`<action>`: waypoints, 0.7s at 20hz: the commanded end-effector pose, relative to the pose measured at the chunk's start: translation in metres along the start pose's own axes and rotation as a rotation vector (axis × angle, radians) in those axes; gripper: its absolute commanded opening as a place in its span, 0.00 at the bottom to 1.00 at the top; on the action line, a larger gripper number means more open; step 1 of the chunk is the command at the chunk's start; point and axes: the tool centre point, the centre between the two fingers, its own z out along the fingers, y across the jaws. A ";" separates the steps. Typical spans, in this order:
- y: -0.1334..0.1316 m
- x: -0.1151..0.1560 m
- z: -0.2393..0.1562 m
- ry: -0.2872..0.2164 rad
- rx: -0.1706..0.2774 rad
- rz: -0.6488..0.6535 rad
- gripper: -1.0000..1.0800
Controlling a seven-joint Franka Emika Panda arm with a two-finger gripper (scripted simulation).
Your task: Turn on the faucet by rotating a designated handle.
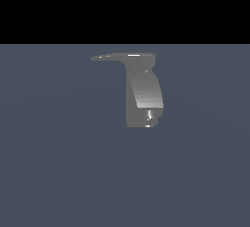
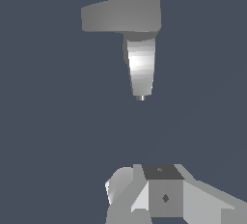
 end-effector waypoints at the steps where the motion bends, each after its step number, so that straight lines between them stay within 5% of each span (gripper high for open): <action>1: 0.000 0.000 0.000 0.000 0.000 0.000 0.00; 14: -0.018 0.009 0.013 -0.002 0.002 0.090 0.00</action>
